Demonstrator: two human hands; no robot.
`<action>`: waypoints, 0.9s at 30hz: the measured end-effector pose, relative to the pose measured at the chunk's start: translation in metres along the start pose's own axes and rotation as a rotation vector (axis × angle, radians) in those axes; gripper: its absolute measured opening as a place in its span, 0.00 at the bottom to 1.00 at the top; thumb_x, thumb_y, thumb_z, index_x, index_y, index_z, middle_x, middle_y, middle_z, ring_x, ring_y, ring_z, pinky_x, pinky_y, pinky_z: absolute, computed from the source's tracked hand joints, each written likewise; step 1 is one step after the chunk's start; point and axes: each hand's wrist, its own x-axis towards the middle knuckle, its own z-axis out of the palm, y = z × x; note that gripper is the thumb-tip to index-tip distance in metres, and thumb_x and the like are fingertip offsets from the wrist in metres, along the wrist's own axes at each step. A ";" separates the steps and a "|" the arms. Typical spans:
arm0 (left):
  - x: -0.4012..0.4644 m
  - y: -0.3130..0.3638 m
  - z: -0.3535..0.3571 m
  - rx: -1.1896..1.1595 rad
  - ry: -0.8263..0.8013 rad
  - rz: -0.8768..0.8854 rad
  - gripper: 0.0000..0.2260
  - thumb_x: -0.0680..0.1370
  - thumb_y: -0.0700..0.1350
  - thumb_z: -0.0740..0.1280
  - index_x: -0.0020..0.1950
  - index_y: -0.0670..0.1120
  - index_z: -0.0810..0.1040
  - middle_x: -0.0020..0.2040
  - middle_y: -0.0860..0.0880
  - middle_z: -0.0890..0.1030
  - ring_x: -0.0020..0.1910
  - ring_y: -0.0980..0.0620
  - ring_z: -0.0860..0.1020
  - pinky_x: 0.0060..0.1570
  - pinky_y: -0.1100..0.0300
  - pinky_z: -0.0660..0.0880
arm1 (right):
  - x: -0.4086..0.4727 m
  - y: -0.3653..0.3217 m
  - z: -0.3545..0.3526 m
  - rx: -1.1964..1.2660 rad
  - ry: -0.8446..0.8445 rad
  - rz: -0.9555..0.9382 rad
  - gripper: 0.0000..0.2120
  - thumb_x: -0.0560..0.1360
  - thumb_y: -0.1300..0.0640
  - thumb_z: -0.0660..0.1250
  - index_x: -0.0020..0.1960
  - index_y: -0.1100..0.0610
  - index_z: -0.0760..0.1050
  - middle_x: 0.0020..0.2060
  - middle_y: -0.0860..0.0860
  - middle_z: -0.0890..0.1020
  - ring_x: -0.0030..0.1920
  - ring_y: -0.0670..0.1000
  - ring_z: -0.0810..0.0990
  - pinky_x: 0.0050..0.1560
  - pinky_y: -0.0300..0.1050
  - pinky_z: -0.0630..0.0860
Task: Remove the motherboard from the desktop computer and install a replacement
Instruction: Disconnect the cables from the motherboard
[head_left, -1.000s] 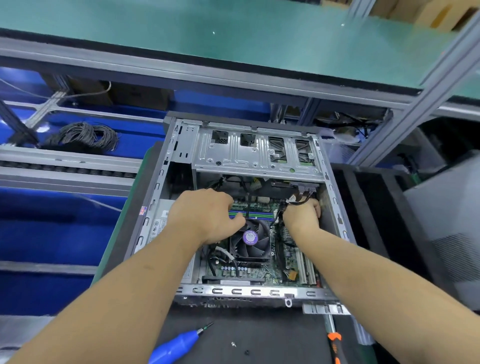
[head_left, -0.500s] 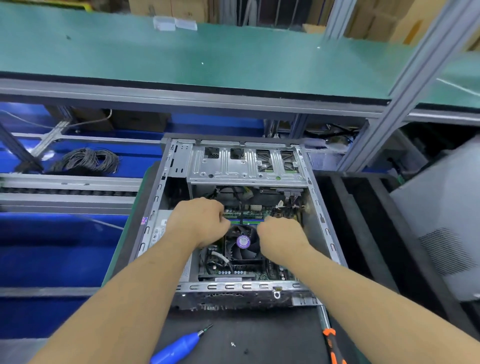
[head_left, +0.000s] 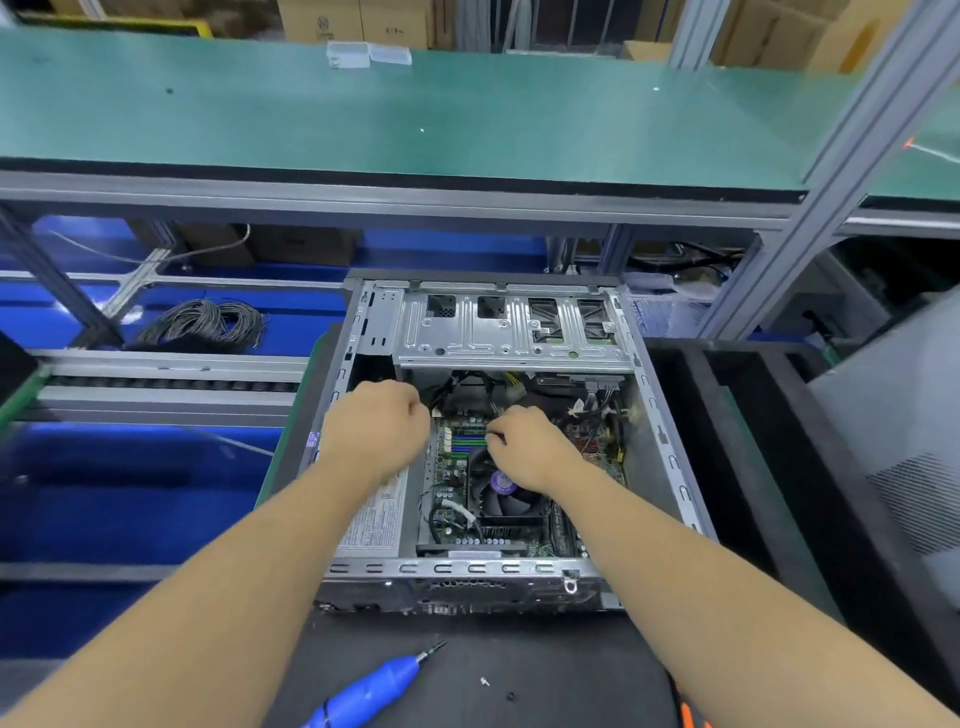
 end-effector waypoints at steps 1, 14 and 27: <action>-0.001 -0.004 -0.002 -0.009 -0.007 0.030 0.12 0.78 0.43 0.57 0.35 0.46 0.73 0.30 0.50 0.77 0.30 0.49 0.75 0.29 0.60 0.67 | -0.001 0.000 0.001 -0.029 0.025 -0.006 0.17 0.82 0.54 0.55 0.58 0.60 0.80 0.55 0.58 0.78 0.59 0.61 0.72 0.60 0.57 0.74; -0.004 -0.009 0.007 0.059 0.013 0.145 0.12 0.80 0.46 0.54 0.36 0.51 0.64 0.33 0.52 0.72 0.31 0.59 0.67 0.28 0.58 0.57 | 0.060 -0.052 -0.006 -0.132 -0.079 -0.189 0.14 0.76 0.62 0.62 0.60 0.54 0.76 0.55 0.55 0.79 0.49 0.58 0.76 0.44 0.49 0.71; -0.004 -0.009 0.006 0.042 -0.002 0.136 0.12 0.80 0.47 0.53 0.36 0.51 0.64 0.33 0.52 0.73 0.32 0.57 0.69 0.27 0.58 0.59 | 0.051 -0.024 -0.013 0.082 -0.045 -0.161 0.22 0.78 0.64 0.55 0.67 0.52 0.77 0.65 0.54 0.79 0.63 0.56 0.76 0.61 0.51 0.76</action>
